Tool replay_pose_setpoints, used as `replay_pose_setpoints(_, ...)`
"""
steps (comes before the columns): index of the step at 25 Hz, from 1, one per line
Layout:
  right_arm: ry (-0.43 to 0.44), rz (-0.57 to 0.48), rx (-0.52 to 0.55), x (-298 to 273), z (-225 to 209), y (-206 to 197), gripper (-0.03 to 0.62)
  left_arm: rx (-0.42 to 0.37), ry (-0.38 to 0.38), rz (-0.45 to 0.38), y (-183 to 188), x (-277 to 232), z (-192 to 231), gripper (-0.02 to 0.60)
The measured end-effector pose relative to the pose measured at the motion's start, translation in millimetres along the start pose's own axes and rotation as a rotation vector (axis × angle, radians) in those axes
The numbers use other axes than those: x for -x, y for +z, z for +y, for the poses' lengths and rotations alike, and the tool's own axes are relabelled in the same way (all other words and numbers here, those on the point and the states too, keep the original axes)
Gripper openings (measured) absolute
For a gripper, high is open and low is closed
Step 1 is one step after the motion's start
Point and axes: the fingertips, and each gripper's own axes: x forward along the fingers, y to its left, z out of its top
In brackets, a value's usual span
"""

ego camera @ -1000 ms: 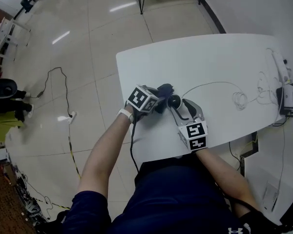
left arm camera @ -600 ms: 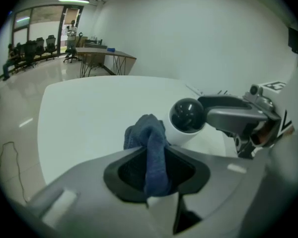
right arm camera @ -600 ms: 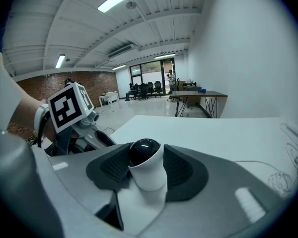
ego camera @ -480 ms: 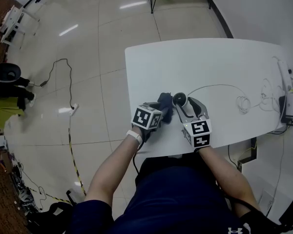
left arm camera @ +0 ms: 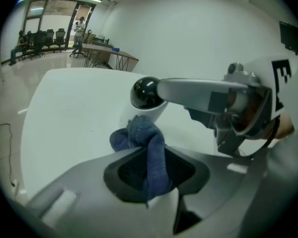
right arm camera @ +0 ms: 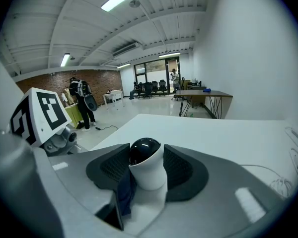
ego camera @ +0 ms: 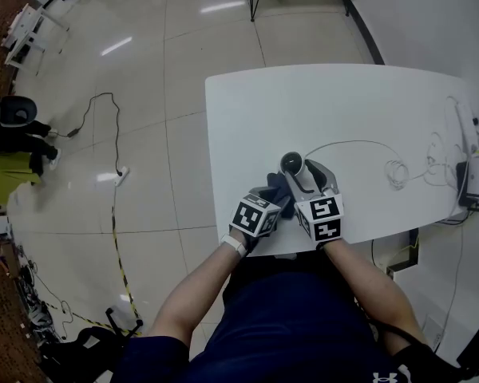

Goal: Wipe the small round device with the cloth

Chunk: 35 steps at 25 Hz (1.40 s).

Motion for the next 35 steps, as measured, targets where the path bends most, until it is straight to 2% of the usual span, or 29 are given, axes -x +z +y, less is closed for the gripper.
replay_pose_setpoints(5,0.034,0.026,-0.004,1,1,-1,0.218,0.020,-0.024,-0.013,2,-9,-14,0.107)
replay_pose_setpoints(10,0.046,-0.055,-0.121,31,-16,7,0.216,0.067,-0.069,-0.046,-1,-3,-28,0.107)
replay_pose_setpoints(13,0.070,-0.075,-0.251,52,-35,1,0.212,0.090,-0.093,-0.086,0,12,-33,0.107)
replay_pose_setpoints(15,0.166,-0.069,-0.370,63,-37,-7,0.209,0.091,-0.155,-0.117,5,24,-47,0.107)
replay_pose_setpoints(18,0.458,-0.075,-0.553,80,-17,-17,0.224,0.057,-0.300,-0.172,17,38,-78,0.107)
replay_pose_setpoints(20,0.616,-0.102,-0.645,96,-7,-21,0.338,0.024,-0.374,-0.208,26,43,-94,0.107)
replay_pose_setpoints(22,0.692,-0.131,-0.714,108,-4,-23,0.383,-0.005,-0.423,-0.231,33,46,-104,0.107)
replay_pose_setpoints(26,0.782,-0.176,-0.848,116,3,-20,0.389,-0.020,-0.523,-0.251,45,51,-120,0.107)
replay_pose_setpoints(27,0.791,-0.188,-0.879,117,2,-19,0.375,-0.010,-0.545,-0.255,47,51,-122,0.107)
replay_pose_setpoints(31,0.771,-0.198,-0.941,112,-4,-21,0.189,0.019,-0.567,-0.253,49,47,-122,0.107)
replay_pose_setpoints(35,0.761,-0.170,-0.914,106,3,-23,0.176,0.005,-0.535,-0.231,46,43,-115,0.110)
